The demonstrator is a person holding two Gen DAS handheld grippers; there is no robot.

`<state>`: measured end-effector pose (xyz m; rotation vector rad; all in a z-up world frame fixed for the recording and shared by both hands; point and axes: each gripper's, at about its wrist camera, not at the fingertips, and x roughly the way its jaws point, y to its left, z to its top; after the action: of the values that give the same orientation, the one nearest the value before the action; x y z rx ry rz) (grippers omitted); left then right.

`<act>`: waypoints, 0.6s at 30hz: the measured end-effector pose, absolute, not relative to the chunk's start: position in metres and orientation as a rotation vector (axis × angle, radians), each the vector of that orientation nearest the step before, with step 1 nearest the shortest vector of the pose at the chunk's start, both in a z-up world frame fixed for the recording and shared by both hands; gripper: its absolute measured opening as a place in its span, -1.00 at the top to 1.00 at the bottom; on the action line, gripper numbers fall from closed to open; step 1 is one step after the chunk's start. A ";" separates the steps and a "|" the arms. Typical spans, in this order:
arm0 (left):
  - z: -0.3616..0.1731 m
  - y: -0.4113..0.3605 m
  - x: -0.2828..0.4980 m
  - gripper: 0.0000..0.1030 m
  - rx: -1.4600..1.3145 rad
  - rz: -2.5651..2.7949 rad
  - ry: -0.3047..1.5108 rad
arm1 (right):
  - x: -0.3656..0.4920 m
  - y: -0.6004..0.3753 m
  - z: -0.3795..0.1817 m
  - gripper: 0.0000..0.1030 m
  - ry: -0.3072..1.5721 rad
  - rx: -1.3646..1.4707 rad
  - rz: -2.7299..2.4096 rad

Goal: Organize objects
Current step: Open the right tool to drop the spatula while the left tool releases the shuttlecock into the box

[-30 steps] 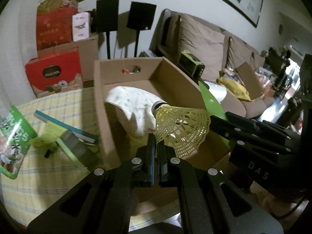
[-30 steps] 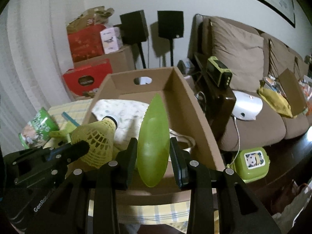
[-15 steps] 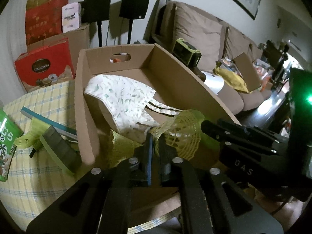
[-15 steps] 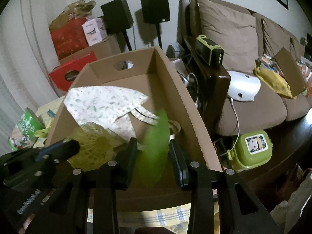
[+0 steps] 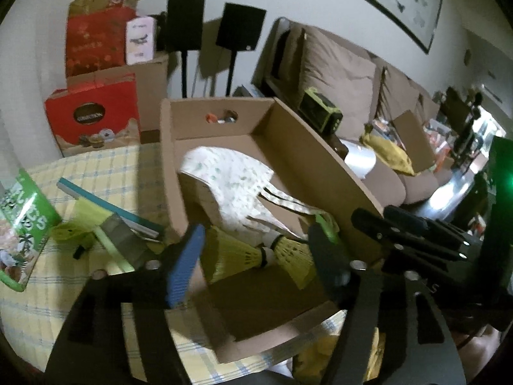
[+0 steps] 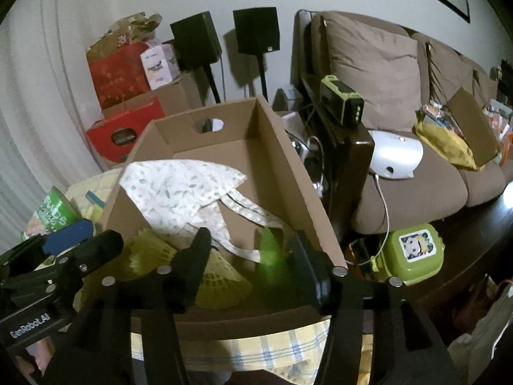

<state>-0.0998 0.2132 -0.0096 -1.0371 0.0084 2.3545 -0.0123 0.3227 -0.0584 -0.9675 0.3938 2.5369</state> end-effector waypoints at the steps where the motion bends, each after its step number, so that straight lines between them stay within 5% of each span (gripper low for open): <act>1: -0.008 0.209 -0.100 -0.44 -1.031 2.365 -0.001 | -0.012 0.321 -0.057 -0.27 0.390 -0.964 2.539; 5: -0.001 0.190 -0.099 -0.57 -1.009 2.380 -0.022 | -0.014 0.311 -0.050 -0.58 0.381 -0.949 2.562; 9: 0.006 0.172 -0.101 -0.59 -1.007 2.398 0.006 | -0.017 0.299 -0.044 -0.58 0.367 -0.947 2.593; 11: 0.009 0.156 -0.102 -0.96 -1.000 2.426 0.005 | -0.019 0.292 -0.042 -0.61 0.360 -0.948 2.608; 12: 0.011 0.148 -0.102 -1.00 -0.989 2.444 -0.007 | -0.020 0.287 -0.041 -0.62 0.358 -0.948 2.618; 18: 0.014 0.103 -0.107 -0.99 -1.002 2.494 -0.050 | -0.033 0.257 -0.035 -0.70 0.306 -0.961 2.680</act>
<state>-0.1066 0.1034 0.0138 -1.0019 -0.0497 2.4937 -0.0329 0.2574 -0.0346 -0.9607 0.3058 2.6798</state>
